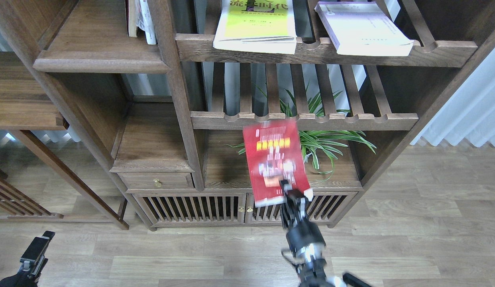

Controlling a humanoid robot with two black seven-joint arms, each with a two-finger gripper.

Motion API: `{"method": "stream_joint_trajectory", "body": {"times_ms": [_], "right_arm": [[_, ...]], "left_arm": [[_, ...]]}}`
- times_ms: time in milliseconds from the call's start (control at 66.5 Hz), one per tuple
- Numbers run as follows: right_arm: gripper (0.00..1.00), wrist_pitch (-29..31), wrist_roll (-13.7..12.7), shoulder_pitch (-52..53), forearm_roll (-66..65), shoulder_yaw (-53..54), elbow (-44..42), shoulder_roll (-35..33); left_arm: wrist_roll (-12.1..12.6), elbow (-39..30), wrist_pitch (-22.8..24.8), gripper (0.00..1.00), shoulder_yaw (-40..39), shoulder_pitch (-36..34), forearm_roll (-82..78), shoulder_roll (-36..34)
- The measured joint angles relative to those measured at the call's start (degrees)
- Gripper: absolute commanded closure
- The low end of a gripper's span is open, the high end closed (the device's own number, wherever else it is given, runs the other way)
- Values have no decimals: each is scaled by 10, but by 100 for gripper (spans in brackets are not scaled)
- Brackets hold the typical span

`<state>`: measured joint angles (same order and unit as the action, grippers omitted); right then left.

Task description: Organize books on shelf

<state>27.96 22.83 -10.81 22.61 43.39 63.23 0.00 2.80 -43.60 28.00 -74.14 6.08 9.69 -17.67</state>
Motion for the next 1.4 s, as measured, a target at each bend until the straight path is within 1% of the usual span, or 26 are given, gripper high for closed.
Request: {"method": "stream_joint_trajectory", "body": {"times_ms": [75, 361, 616, 676, 722, 782, 797, 812, 902, 1007, 1112, 1172, 1218, 1278, 1398], "right_arm": [[98, 0, -1, -32, -16, -1, 0, 0], [97, 1, -3, -60, -58, -10, -8, 0], [97, 1, -9, -81, -110, -51, -21, 0], [97, 1, -9, -85, -118, -56, -28, 0], [97, 1, -9, -86, -122, -57, -33, 0], [97, 1, -10, -86, -123, -58, -37, 0], [97, 1, -12, -85, -124, -60, -39, 0], [97, 1, -13, -84, -124, -60, -40, 0], [97, 1, -18, -80, -125, -61, -41, 0], [96, 1, -27, -73, -134, -66, -43, 0], [96, 1, -31, -57, -153, -73, -43, 0], [96, 1, -33, -46, -164, -76, -43, 0], [97, 1, -34, -38, -171, -80, -42, 0], [97, 1, -36, -28, -178, -90, -38, 0], [97, 1, -37, -2, -182, -113, -32, 0]], "left_arm": [[0, 1, 0, 0, 14, 4, 0, 1], [1, 29, 0, 0, 41, 15, 0, 18], [11, 32, 0, 0, 88, -3, -9, 1], [16, 32, 0, 0, 93, -9, -15, -10], [23, 32, 0, 0, 100, -13, -21, -21], [43, 31, 0, 0, 117, -17, -27, -37], [62, 27, 0, 0, 139, -19, -29, -52], [67, 26, 0, 0, 146, -20, -29, -57], [79, 15, 0, 0, 197, -27, -18, -88], [86, -5, 0, 0, 286, -58, 48, -118], [89, -31, 0, 0, 396, -116, 144, -139], [90, -58, 0, 0, 461, -154, 202, -154], [90, -79, 0, 0, 495, -173, 230, -165], [90, -111, 0, 0, 526, -191, 252, -181], [90, -167, 0, 0, 559, -200, 261, -213]]}}
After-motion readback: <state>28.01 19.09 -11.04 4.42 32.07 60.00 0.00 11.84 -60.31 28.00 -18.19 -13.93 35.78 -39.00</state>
